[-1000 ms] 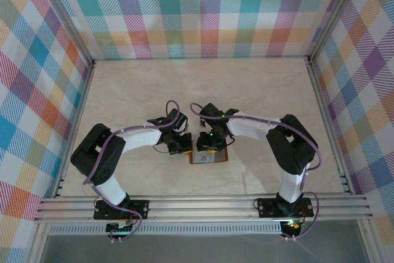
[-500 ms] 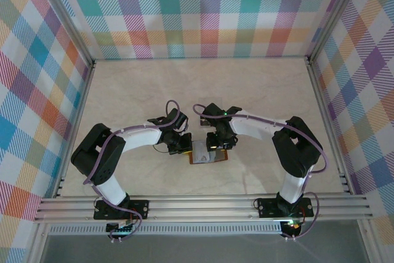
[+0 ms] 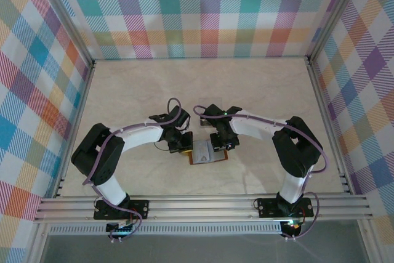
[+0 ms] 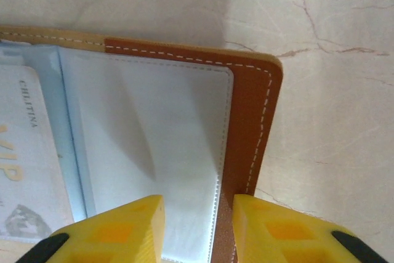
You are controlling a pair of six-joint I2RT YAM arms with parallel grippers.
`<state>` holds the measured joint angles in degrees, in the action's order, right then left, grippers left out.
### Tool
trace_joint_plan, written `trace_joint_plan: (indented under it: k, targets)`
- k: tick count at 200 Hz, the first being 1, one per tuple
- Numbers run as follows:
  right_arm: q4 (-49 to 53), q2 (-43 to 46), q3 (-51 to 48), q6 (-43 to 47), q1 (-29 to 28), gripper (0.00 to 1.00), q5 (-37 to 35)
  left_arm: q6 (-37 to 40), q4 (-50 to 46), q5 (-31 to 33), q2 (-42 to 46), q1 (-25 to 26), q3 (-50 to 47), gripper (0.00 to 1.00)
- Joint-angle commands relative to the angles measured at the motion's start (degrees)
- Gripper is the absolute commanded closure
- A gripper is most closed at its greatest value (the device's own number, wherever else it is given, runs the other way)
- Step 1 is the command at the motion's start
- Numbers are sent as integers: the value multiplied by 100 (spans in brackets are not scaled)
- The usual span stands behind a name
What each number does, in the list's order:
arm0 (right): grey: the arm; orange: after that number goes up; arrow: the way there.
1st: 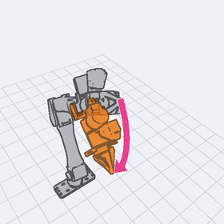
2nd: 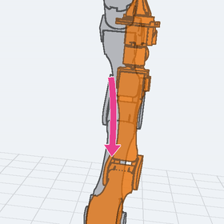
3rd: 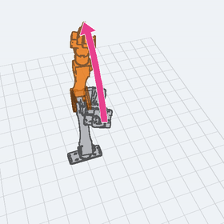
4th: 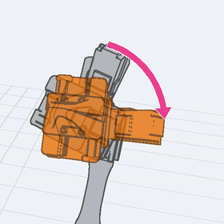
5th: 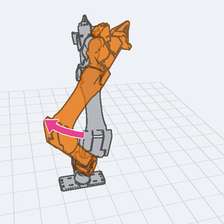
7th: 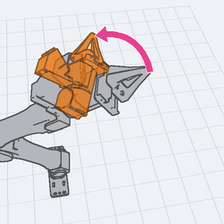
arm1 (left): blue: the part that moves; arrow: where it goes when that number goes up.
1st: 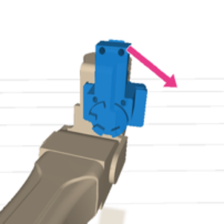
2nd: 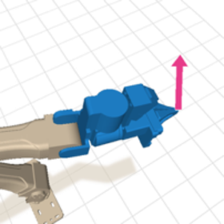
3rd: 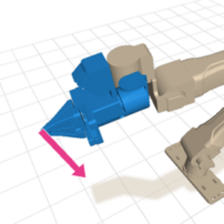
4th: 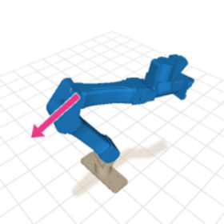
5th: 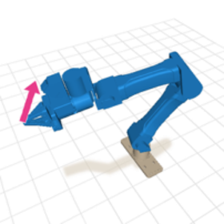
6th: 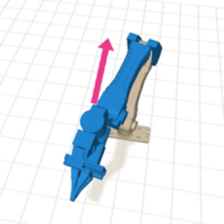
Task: Take the credit cards out of the card holder
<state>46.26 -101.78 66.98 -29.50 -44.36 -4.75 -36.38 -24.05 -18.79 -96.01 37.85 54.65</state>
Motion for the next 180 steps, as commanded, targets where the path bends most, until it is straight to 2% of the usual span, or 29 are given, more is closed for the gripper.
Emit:
trace_joint_plan:
  k: [1,31,64,99,128,180]
  targets:
    - [208,159,69,72,-38,68,-113,31,-220,79,88,162,231,98]
    - [56,390,71,67,-29,74,89,-79,-53,25,-126,303,248,98]
    - [-259,574,22,-44,-29,74,668,-127,84,-3,-334,364,206,99]
    - [-1104,694,-255,-233,-6,74,1723,-2,-100,231,-506,362,209,99]
    - [-1777,470,-404,-503,-2,75,2496,16,-107,270,-536,358,169,99]
    - [-2108,138,-562,-557,67,79,2604,37,-157,340,-492,362,158,99]
